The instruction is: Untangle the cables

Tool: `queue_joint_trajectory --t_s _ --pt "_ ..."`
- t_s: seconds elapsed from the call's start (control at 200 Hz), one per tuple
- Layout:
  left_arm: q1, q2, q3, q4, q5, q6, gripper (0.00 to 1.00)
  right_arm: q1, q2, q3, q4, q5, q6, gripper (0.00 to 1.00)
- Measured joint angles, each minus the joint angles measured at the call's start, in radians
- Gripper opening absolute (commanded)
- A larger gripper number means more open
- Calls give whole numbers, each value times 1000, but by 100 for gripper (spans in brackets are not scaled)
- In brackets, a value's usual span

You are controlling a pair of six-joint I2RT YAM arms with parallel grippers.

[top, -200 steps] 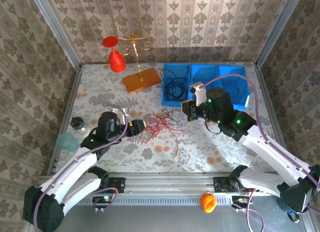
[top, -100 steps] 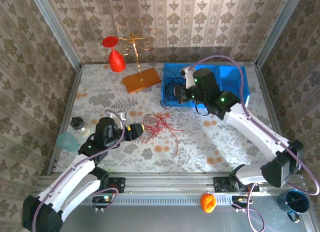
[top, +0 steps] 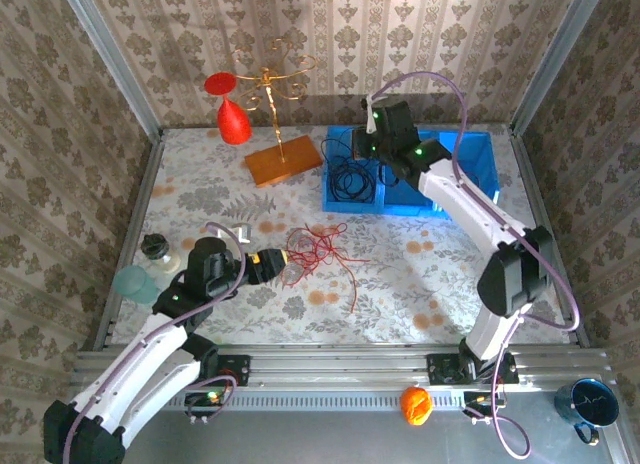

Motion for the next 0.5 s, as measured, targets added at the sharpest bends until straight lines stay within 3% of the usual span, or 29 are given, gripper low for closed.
queue_joint_trajectory --t_s 0.16,0.275,0.5 --pt "0 -20 0 -10 -1 -2 76 -34 118 84 1 37 14 11" --pt "0 -30 0 -10 -5 -5 76 -52 193 119 -13 39 20 34" --pt "5 -24 0 -9 -9 -8 76 -60 204 98 -33 34 11 43"
